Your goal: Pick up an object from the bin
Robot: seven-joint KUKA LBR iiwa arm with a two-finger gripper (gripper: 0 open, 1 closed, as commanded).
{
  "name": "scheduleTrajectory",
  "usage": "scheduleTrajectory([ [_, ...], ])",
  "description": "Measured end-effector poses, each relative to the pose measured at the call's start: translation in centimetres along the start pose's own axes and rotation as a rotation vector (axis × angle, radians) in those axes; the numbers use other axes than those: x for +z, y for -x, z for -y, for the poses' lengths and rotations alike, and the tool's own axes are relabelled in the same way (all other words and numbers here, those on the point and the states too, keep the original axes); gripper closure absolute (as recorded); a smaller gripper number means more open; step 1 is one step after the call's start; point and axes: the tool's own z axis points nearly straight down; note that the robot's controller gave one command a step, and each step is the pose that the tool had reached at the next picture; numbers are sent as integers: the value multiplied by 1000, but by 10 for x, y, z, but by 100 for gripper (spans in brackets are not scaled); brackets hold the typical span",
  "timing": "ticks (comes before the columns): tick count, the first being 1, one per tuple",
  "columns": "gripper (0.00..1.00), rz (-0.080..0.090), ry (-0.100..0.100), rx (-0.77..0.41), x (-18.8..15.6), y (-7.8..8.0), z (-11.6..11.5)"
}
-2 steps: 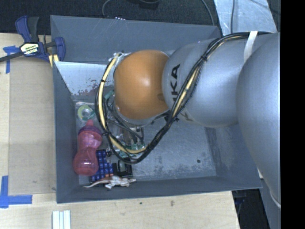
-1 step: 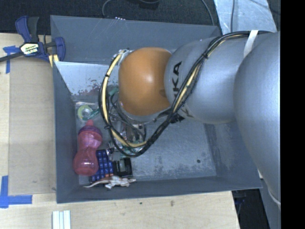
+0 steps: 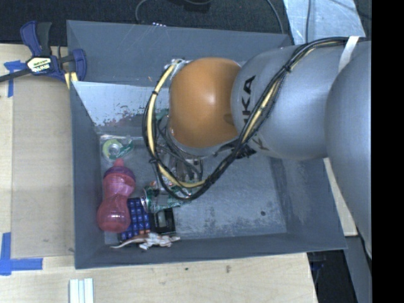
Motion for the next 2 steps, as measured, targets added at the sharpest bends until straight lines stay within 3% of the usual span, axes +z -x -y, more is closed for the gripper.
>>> scheduleTrajectory([
  [1,0,-12,-4,-17,42,-11,8],
  [2,0,-8,-3,22,61,-26,12],
])
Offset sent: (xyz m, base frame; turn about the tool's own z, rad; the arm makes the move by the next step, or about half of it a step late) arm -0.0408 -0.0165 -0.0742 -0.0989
